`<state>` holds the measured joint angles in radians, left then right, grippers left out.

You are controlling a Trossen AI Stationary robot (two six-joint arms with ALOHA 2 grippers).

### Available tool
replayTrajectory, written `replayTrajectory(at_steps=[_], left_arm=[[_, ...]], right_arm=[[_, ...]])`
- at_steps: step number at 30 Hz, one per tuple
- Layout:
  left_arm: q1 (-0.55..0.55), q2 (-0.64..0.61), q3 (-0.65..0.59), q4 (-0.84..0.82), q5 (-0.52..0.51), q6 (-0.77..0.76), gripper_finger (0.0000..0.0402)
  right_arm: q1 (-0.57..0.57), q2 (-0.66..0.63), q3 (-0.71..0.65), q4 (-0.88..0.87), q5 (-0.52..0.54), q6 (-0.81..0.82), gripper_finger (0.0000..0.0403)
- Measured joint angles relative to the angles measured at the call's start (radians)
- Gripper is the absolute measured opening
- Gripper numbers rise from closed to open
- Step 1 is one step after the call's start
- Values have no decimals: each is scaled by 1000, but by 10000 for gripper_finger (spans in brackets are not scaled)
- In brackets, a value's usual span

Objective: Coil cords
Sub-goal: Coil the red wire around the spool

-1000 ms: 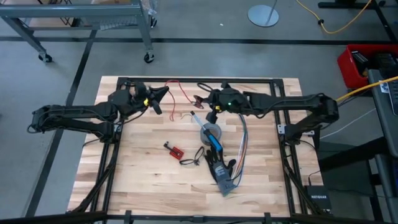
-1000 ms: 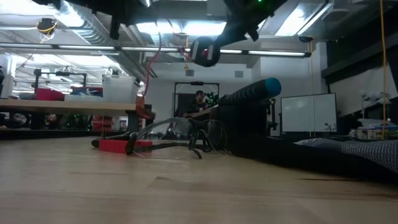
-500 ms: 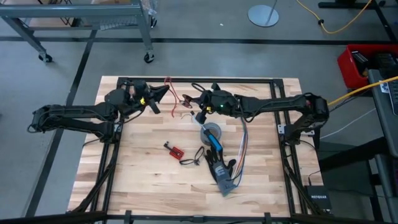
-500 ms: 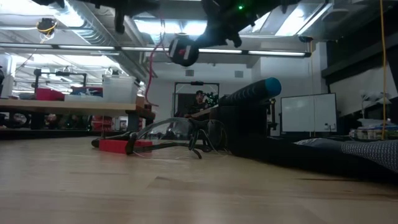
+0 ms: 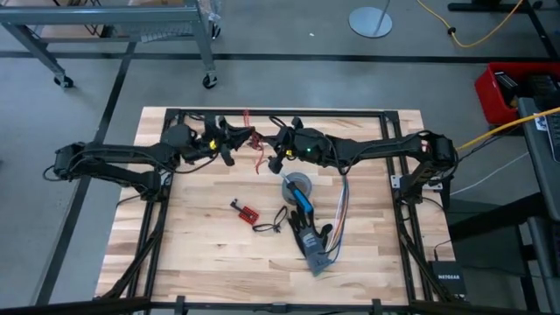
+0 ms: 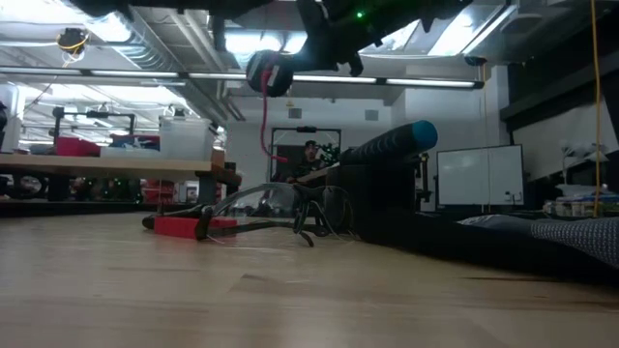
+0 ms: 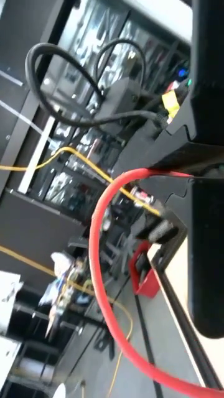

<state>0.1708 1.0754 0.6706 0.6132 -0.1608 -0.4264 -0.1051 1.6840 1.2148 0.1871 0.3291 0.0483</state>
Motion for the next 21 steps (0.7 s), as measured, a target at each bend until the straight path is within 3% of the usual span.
replayTrajectory(at_steps=[8,14,21], left_arm=[[-28,141,100,-21,101,-11,0],[-62,148,117,-144,88,5,0],[-85,144,118,-173,76,30,0]], right_arm=[[-8,-1,0,55,2,0,0],[-34,-34,13,45,67,-1,0],[-54,-49,62,48,62,-26,0]])
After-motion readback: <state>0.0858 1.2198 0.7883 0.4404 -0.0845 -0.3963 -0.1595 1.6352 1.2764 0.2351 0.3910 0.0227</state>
